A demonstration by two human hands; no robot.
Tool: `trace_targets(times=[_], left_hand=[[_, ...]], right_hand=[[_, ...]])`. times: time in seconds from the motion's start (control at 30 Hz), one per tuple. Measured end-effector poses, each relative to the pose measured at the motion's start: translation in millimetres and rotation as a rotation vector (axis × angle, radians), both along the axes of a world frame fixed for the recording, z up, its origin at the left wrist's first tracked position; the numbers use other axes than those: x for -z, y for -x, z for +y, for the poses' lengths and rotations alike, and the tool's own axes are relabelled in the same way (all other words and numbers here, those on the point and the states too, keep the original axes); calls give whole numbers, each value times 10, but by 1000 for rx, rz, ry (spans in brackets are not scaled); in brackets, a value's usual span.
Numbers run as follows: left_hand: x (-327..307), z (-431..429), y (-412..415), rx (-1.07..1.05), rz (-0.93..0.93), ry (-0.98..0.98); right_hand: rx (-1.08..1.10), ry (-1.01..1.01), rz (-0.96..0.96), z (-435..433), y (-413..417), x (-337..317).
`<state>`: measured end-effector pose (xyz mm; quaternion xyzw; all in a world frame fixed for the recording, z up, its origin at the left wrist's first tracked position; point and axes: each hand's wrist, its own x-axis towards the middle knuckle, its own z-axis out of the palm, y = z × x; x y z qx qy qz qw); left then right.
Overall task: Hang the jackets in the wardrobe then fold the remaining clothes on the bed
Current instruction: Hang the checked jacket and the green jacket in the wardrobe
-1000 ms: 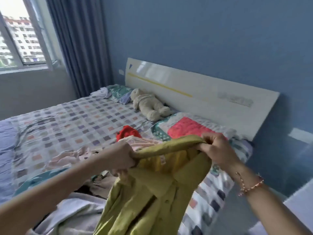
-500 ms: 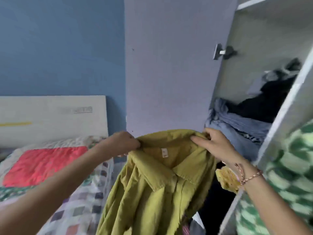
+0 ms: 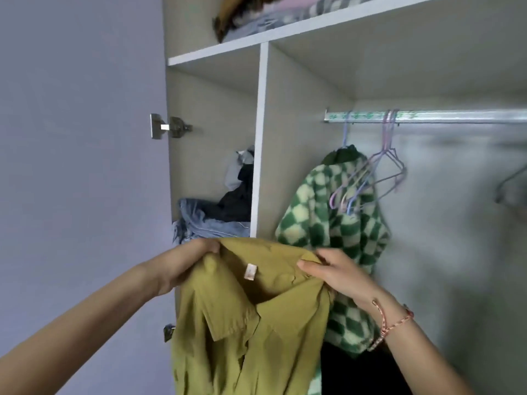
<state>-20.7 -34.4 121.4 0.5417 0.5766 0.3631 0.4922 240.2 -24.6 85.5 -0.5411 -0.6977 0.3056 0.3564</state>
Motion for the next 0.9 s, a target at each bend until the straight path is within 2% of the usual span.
trace_targets(times=[0.13, 0.27, 0.37, 0.43, 0.5, 0.53, 0.63, 0.73, 0.9], left_hand=[[-207, 171, -386, 193, -93, -28], [-296, 471, -668, 213, -167, 16], [-308, 622, -851, 227, -222, 60], [-262, 674, -987, 237, -251, 90], [-200, 728, -1115, 239, -225, 59], [-178, 741, -1163, 238, -205, 43], [-178, 781, -1264, 281, -171, 21], [-196, 820, -1279, 337, -80, -68], [-221, 848, -1302, 432, 170, -246]], right_hand=[[133, -38, 14, -177, -347, -199], [72, 164, -21, -171, -607, -405], [93, 203, 192, -49, -742, -639], [312, 40, 372, 189, -747, -782], [569, -100, 394, 499, -722, -912], [618, -106, 406, 636, -702, -973], [615, -32, 547, 923, -703, -1076], [690, -49, 632, 1113, -752, -1099], [823, -142, 521, 1150, -887, -1105]])
